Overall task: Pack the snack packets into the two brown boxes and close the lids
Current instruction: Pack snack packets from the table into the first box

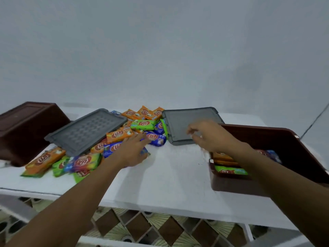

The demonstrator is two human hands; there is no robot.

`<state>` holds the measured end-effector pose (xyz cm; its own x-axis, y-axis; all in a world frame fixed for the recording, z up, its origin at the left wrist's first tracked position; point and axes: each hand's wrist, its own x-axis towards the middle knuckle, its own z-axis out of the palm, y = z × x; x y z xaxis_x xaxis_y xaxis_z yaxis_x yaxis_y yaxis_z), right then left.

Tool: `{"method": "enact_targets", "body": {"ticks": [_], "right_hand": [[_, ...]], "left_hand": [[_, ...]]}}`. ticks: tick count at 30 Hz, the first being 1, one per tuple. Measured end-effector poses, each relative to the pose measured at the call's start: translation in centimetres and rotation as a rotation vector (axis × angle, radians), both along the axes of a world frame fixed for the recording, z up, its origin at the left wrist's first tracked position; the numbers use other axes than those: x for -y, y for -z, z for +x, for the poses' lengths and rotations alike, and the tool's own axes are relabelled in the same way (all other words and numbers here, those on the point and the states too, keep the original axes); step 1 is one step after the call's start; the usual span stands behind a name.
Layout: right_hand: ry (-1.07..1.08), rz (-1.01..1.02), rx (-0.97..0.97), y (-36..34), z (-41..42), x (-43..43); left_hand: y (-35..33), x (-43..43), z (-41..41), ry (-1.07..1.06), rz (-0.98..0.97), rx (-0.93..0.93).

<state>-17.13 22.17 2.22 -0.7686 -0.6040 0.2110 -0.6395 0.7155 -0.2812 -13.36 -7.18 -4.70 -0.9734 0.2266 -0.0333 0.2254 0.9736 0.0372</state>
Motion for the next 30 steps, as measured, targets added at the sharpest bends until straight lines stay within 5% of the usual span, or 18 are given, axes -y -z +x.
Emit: {"method": "enact_targets", "body": {"ticks": [7, 12, 16, 19, 30], "right_hand": [[0.098, 0.394, 0.128, 5.2, -1.2, 13.0], [0.271, 0.302, 0.221, 10.0, -0.8, 17.3], [0.305, 0.331, 0.073, 10.4, -1.1, 17.6], [0.358, 0.282, 0.180, 10.7, -0.9, 17.3], [0.297, 0.360, 0.097, 0.1, -0.5, 11.1]], "left_hand": [[1.6, 8.3, 0.7, -0.165, -0.038, 0.088], [1.9, 9.3, 0.2, -0.125, 0.050, 0.056], [2.0, 9.0, -0.1, -0.083, -0.023, 0.004], [1.9, 8.9, -0.6, -0.051, -0.077, -0.007], [-2.7, 5.1, -1.7, -0.026, 0.089, -0.065]]}}
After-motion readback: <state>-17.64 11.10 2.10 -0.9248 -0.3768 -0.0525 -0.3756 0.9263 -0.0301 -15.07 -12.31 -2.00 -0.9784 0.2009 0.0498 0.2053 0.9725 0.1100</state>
